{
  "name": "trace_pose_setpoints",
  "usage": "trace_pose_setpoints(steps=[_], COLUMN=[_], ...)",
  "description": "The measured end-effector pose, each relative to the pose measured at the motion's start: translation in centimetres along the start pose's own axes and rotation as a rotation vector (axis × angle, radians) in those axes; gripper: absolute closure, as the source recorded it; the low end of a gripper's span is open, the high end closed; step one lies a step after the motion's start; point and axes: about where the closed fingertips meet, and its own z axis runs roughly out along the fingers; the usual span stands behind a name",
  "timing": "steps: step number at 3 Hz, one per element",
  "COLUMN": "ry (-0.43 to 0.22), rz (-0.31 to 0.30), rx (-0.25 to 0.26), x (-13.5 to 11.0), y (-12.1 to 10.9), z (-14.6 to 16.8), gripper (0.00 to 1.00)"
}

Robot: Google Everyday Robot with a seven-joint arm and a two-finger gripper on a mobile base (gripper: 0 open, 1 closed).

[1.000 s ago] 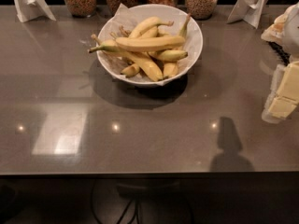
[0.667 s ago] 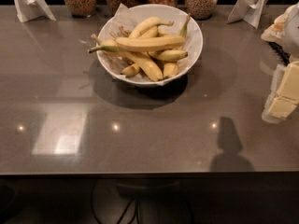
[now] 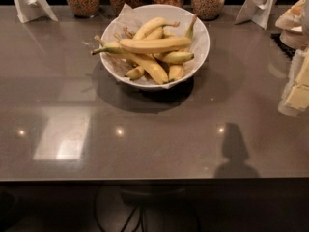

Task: Pick banana from white bowl

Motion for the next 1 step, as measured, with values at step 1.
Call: trace_pose_setpoints(steps=[1], ry=[0.0], rz=[0.0], rx=[0.0], x=[-0.17], y=[-0.21], z=[-0.79], gripper=[0.0])
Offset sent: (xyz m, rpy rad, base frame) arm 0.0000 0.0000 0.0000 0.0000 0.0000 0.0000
